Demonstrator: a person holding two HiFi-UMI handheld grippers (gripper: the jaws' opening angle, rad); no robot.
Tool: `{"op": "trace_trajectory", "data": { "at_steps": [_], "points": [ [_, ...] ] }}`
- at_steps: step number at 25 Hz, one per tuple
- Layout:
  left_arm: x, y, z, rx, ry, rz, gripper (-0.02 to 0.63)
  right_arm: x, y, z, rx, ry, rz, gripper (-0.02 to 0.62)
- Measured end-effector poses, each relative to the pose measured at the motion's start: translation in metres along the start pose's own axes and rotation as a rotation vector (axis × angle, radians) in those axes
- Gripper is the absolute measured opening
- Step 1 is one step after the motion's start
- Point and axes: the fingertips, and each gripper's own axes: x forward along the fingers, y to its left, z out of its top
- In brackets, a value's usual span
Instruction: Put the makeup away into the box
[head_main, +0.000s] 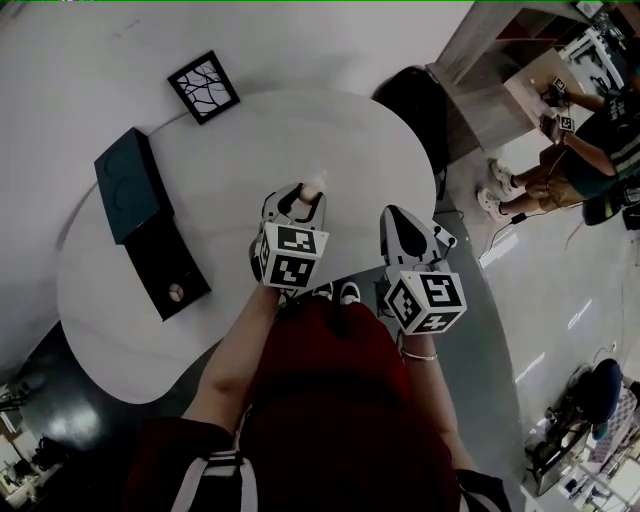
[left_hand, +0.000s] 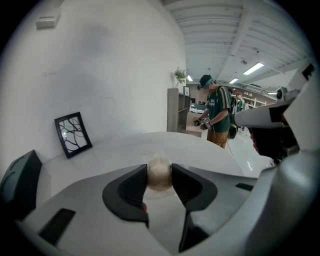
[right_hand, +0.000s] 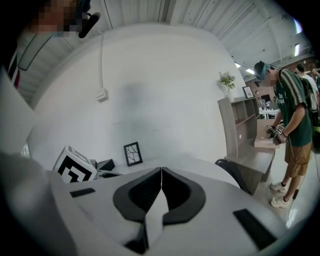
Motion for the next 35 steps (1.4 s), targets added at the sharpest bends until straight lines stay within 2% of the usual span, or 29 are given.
{"op": "trace_trajectory", "data": {
  "at_steps": [4,9,17,23,28,35],
  "points": [
    [-0.024,0.019,0.005,-0.061,-0.032,0.068,0.166,0.01,0.02,0.003,-0.029,0.014,0.081,0.015],
    [-0.061,0.058,-0.001,-0.134,-0.076,0.207,0.166,0.031,0.055,0.003,-0.073,0.035,0.215,0.015],
    [-0.124,0.11,-0.033,-0.266,-0.071,0.438,0.164,0.054,0.119,-0.004,-0.13,0.102,0.454,0.015],
    [-0.169,0.134,-0.061,-0.37,-0.071,0.57,0.163,0.061,0.165,-0.02,-0.163,0.152,0.592,0.015],
    [-0.212,0.152,-0.091,-0.456,-0.046,0.716,0.163,0.065,0.21,-0.039,-0.198,0.22,0.738,0.015],
    [-0.251,0.178,-0.125,-0.534,-0.038,0.8,0.163,0.066,0.263,-0.059,-0.234,0.263,0.84,0.015]
  ]
}}
